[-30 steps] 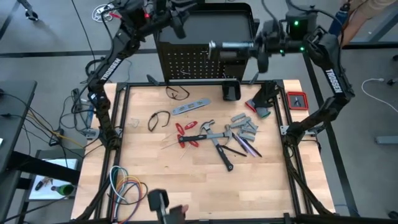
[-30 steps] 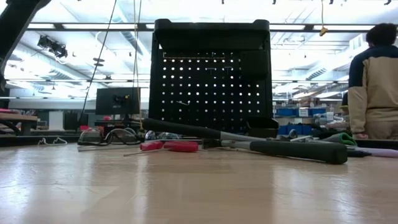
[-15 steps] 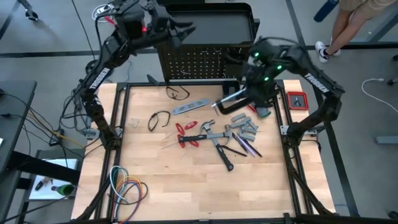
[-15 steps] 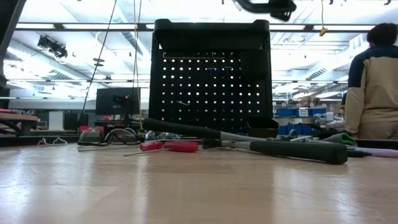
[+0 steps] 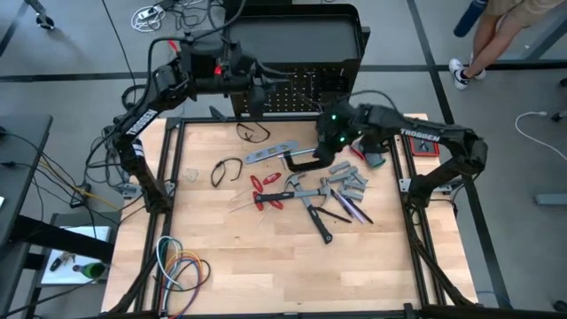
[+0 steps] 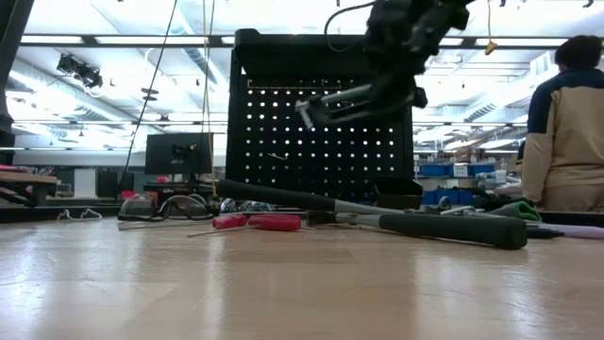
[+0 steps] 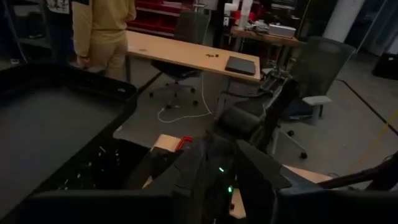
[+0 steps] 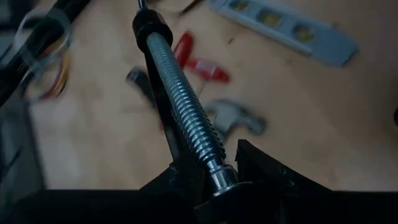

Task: Hang tools onto peg board
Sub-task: Remove the clamp from the top of the peg board, then return to Home Position

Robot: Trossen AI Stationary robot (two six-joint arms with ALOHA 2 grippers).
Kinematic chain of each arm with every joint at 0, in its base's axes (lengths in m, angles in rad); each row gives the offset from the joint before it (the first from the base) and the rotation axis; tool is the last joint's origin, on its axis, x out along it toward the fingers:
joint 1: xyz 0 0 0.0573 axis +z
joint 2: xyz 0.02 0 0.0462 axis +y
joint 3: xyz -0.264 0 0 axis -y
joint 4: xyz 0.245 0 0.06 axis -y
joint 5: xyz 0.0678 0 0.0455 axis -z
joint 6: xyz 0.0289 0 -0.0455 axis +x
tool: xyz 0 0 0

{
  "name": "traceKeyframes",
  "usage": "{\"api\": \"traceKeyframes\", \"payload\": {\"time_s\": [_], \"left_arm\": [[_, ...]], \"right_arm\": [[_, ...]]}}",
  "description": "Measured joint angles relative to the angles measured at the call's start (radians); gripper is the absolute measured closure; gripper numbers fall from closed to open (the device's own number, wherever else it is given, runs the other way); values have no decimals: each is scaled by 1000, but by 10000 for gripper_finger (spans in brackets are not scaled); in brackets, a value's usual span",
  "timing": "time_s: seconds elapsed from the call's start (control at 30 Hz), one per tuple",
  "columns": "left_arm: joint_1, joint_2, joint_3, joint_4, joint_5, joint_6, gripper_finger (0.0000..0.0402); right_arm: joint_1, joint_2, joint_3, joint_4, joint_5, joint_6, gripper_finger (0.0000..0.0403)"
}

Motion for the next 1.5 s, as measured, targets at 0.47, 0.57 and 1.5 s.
{"api": "traceKeyframes", "payload": {"time_s": [0.47, 0.57, 1.5], "left_arm": [[-4, -77, 0, -177, 44, 17, 342], [-4, -98, 0, -225, 53, 33, 346], [-5, -113, 0, -114, -15, -117, 349]], "right_arm": [[92, 172, -163, 415, 239, 283, 305], [94, 234, -161, 500, 234, 331, 305], [-61, 1, -130, 160, 45, 137, 170]]}}
